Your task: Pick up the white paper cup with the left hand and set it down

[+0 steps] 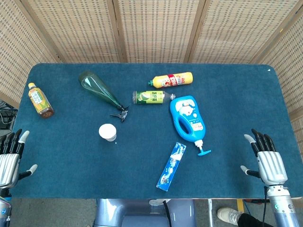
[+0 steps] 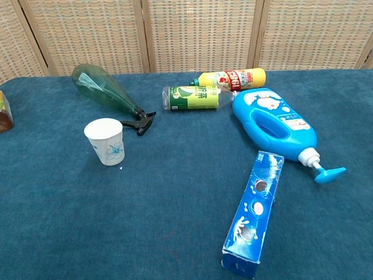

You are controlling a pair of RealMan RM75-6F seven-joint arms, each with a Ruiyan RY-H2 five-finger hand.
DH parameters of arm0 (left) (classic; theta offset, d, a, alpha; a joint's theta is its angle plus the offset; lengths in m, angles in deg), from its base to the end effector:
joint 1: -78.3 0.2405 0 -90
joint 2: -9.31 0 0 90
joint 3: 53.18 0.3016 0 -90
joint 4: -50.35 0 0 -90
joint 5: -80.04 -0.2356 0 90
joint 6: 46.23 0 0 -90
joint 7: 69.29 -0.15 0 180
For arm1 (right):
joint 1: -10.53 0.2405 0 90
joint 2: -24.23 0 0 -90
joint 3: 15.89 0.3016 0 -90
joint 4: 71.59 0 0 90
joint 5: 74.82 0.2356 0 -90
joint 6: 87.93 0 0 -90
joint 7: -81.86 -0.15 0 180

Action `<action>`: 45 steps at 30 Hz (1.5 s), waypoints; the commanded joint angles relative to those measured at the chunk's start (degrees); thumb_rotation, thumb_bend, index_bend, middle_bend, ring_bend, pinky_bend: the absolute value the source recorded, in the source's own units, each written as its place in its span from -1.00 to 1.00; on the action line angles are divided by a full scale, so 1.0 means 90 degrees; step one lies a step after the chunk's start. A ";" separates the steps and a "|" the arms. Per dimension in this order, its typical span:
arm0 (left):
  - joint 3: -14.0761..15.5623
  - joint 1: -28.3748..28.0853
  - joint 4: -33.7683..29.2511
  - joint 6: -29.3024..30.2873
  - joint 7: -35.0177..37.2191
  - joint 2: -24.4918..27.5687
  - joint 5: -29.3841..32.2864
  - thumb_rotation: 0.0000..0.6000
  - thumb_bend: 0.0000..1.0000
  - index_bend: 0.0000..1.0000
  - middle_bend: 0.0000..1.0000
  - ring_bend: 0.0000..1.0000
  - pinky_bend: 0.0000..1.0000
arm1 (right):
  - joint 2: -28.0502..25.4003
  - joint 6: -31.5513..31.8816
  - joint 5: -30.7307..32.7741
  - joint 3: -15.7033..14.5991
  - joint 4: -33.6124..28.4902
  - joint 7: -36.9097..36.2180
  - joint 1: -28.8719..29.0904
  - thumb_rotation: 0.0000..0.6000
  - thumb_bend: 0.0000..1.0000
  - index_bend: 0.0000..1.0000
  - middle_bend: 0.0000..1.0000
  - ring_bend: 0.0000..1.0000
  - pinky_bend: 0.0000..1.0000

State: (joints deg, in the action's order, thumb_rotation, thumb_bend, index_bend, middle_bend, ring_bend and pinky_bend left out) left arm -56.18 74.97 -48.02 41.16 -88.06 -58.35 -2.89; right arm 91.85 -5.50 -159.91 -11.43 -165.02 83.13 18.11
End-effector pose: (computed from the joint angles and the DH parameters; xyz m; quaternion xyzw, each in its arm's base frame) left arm -0.3423 0.1814 0.1318 -0.5998 -0.3514 -0.3302 0.6386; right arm -0.3438 -0.2148 0.1293 0.5937 -0.4005 0.4123 0.5632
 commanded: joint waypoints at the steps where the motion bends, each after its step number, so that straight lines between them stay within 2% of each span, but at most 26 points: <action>1: -0.0007 -0.0010 -0.0001 -0.0027 -0.0009 0.0004 0.0029 0.99 -0.66 -1.00 -1.00 -1.00 -1.00 | -0.0005 -0.0031 0.0024 0.0001 0.0005 -0.0021 0.0005 1.00 -0.79 -1.00 -1.00 -1.00 -1.00; 21: 0.0012 -0.0143 -0.0107 -0.0316 0.0053 0.0071 0.0116 0.99 -0.66 -1.00 -1.00 -1.00 -1.00 | -0.0053 -0.0071 0.0114 0.0026 -0.0026 -0.0092 -0.0002 1.00 -0.79 -1.00 -1.00 -1.00 -1.00; 27: -0.0113 -0.0442 -0.0327 -0.0667 -0.0093 0.0169 0.0151 0.99 -0.66 -1.00 -1.00 -1.00 -1.00 | -0.0089 -0.0100 0.0190 0.0051 -0.0042 -0.0142 -0.0005 1.00 -0.79 -1.00 -1.00 -1.00 -1.00; 31: -0.0338 -0.0911 -0.0651 -0.1154 -0.0412 0.0230 0.0200 1.00 -0.66 -1.00 -1.00 -1.00 -1.00 | -0.0101 -0.0120 0.0201 0.0053 -0.0058 -0.0152 0.0000 1.00 -0.79 -1.00 -1.00 -1.00 -1.00; 36: -0.0836 -0.1687 -0.1056 -0.1991 -0.1036 0.0049 0.1038 1.00 -0.66 -1.00 -1.00 -1.00 -1.00 | -0.0141 -0.0135 0.0249 0.0081 -0.0077 -0.0250 -0.0002 1.00 -0.79 -1.00 -1.00 -1.00 -1.00; 45: -0.1302 -0.2713 -0.1003 -0.2777 -0.1976 -0.0397 0.2478 1.00 -0.65 -0.81 -1.00 -1.00 -1.00 | -0.0219 -0.0147 0.0289 0.0113 -0.0090 -0.0441 -0.0010 1.00 -0.79 -1.00 -1.00 -1.00 -1.00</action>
State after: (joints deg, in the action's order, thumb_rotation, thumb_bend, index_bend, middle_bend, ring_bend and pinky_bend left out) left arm -66.43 53.35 -57.20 18.44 -103.14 -60.33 16.14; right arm 89.92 -6.80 -157.34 -10.43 -165.83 79.19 18.02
